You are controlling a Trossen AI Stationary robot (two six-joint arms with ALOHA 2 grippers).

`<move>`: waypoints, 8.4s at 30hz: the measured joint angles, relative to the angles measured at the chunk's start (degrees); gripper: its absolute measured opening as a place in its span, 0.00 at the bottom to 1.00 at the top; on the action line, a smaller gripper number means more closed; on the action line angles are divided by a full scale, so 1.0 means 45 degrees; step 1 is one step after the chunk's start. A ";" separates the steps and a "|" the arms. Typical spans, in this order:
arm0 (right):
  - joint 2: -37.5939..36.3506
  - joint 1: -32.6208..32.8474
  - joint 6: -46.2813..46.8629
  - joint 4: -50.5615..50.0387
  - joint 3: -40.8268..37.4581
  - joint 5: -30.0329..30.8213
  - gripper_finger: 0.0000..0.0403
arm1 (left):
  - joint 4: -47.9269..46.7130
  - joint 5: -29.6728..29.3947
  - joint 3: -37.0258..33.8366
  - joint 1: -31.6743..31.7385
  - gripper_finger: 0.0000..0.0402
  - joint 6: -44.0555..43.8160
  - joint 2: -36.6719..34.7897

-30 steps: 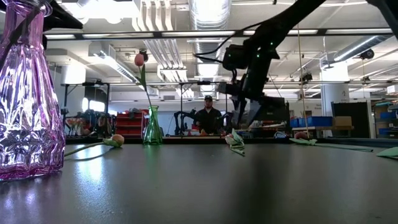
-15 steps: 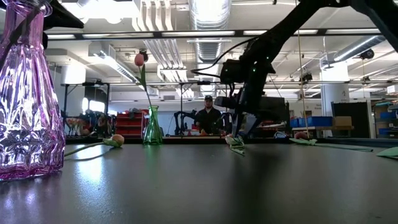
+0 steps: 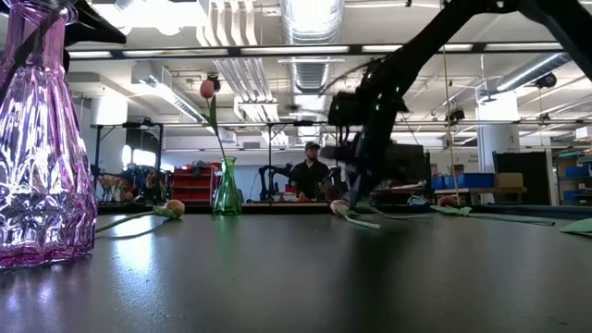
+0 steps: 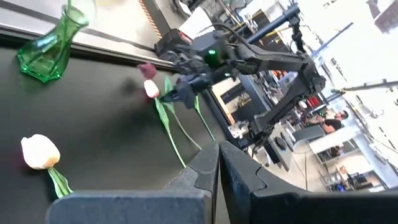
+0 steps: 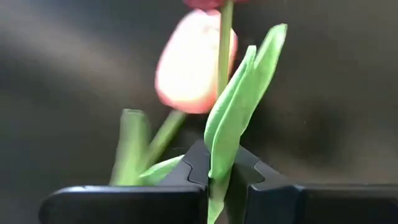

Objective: Sort flowers into vase by color
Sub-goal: Put the top left red tulip into the purple vase, then adjust the bottom red tulip

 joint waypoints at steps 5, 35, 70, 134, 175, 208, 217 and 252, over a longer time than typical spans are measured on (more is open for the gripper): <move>-0.1995 0.0196 -0.0143 0.0205 0.0458 0.0949 0.03 | 0.0015 -0.0480 -0.0005 0.0000 0.00 0.0097 0.0015; -0.2154 1.1839 -0.8866 1.5595 0.4254 1.0561 0.03 | -0.0034 0.0305 -0.0010 0.0000 0.00 0.2863 -0.0097; 0.4424 1.4351 -0.8874 1.0139 1.2751 1.4295 0.03 | -0.1161 0.0203 -0.0165 -0.0001 0.00 0.3549 -0.0155; 0.6355 1.4506 -1.0248 1.3333 1.2926 1.5864 0.03 | -0.1180 0.0298 -0.0175 -0.0001 0.00 0.4163 -0.0141; 0.6349 1.4549 -0.2962 0.8038 1.2916 1.5870 0.34 | -0.1365 0.0307 -0.0175 -0.0003 0.00 0.4163 -0.0141; 0.4938 1.4462 -0.0740 0.6628 1.3014 1.3796 0.58 | -0.1423 0.0686 -0.0175 -0.0001 0.00 0.4639 -0.0141; 0.4789 1.4392 -0.0790 0.6635 1.3014 1.4371 0.60 | -0.1428 0.0968 -0.0180 0.0000 0.00 0.4922 -0.0146; 0.1554 1.3435 0.1540 0.1521 1.3014 1.3395 0.54 | -0.1069 0.1831 -0.0180 0.0000 0.00 0.5450 -0.0151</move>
